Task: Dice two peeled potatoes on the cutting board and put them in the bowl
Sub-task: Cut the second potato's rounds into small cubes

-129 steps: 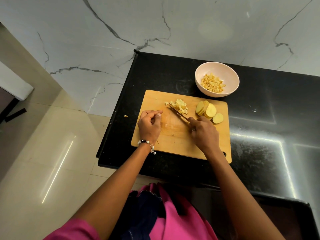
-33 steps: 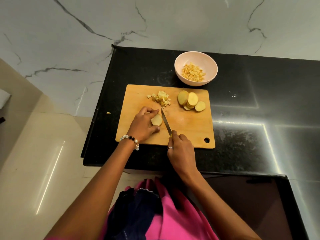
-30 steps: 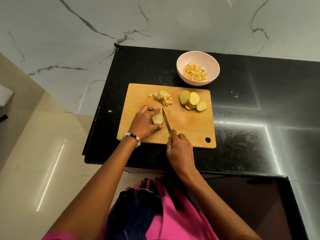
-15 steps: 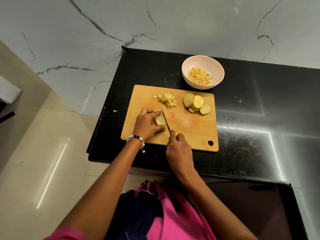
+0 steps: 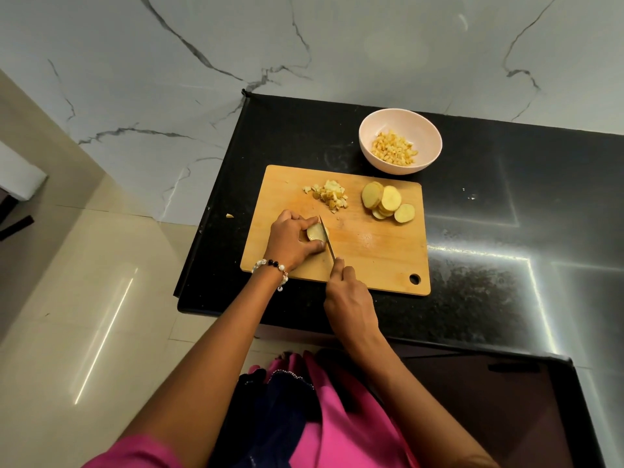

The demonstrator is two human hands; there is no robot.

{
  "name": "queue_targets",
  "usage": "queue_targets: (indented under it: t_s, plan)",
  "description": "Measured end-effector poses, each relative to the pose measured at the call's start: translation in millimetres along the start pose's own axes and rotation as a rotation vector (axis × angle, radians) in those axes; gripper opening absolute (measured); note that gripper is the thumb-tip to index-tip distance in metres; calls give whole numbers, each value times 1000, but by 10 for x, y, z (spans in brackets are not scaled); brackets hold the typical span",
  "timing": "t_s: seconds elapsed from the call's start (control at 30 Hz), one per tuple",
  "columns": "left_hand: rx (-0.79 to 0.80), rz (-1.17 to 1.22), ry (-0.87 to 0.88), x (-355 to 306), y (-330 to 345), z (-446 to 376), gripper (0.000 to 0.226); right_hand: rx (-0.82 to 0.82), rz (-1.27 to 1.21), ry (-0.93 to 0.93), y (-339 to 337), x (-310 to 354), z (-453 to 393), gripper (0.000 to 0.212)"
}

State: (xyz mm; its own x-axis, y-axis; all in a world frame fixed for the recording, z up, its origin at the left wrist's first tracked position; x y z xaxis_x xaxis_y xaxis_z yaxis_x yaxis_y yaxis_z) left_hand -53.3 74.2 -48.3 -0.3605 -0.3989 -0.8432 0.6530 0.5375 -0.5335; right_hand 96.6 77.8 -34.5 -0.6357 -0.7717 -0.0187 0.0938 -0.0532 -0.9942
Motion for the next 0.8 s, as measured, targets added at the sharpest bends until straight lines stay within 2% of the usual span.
queue_targets:
  t_s: [0.23,0.8]
  plan:
    - [37,0,-13,-5,-13,0,66,73,-61,30,-92,-88,89,55]
    - [5,49,-1,-10,-51,24,61,51,52,-27,-113,73,-207,51]
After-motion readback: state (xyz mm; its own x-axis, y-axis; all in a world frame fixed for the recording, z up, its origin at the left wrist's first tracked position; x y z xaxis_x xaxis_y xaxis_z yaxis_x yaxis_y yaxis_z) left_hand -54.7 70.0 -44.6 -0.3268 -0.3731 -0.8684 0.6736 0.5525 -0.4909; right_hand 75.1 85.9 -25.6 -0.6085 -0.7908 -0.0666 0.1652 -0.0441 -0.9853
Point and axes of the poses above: each hand's wrist, its own z-axis away from the middle knuckle, its own y-axis out of the palm, x = y × z, the point moved 7 cm from there along -z, towards the middle knuckle, and after that the axes turned 14 degrees about z, right-handed, at the moved point
